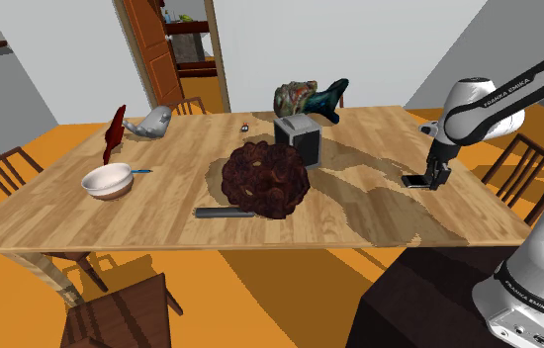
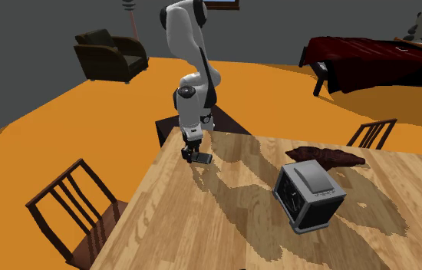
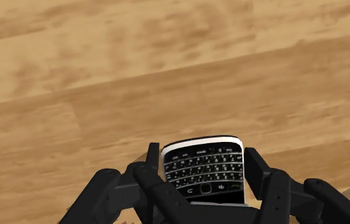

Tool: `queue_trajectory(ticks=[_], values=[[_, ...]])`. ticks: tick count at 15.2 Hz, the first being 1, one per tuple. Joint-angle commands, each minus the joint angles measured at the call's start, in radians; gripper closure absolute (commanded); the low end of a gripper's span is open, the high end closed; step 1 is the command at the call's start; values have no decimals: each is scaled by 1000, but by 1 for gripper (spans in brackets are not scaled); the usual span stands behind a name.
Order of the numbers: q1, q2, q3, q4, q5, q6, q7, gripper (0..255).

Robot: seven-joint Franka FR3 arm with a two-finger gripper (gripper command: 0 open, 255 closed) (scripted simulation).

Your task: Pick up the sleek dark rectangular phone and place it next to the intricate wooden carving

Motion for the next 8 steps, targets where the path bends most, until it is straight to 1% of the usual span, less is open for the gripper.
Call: queue_trajectory(ticks=[1,8], values=[[-8,-19,9,3,-9,-21,7,255],[-49,-133,67,34,-42,-161,40,255]])
